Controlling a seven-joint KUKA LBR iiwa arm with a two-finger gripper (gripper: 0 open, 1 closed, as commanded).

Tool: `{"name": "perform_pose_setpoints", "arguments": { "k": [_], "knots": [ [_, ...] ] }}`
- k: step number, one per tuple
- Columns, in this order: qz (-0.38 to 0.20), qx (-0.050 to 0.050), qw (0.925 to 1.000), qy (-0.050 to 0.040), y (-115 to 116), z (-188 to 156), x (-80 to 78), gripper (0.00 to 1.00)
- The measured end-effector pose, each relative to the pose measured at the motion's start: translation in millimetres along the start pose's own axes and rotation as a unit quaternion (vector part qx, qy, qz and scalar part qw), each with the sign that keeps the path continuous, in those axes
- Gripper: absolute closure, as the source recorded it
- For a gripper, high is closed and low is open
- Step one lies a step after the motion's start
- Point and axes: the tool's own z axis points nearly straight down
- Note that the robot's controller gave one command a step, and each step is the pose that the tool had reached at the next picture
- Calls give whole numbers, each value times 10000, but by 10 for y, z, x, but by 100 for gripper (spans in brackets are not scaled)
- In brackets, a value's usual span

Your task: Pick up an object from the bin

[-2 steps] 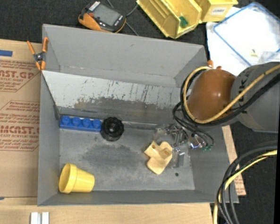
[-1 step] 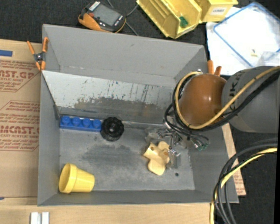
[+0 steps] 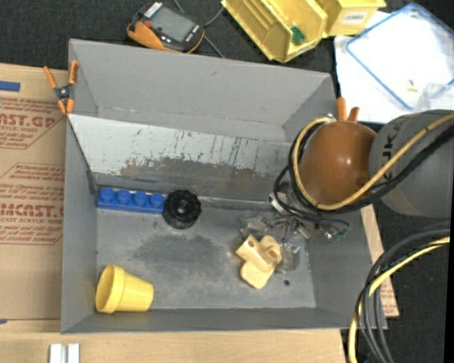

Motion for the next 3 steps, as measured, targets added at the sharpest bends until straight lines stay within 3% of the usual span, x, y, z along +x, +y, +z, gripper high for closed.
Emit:
{"name": "perform_pose_setpoints", "arguments": {
  "k": [2,3],
  "knots": [
    [5,-7,10000,5,10,-117,0,100],
    [8,-19,10000,11,19,-487,-3,100]
  ]
}}
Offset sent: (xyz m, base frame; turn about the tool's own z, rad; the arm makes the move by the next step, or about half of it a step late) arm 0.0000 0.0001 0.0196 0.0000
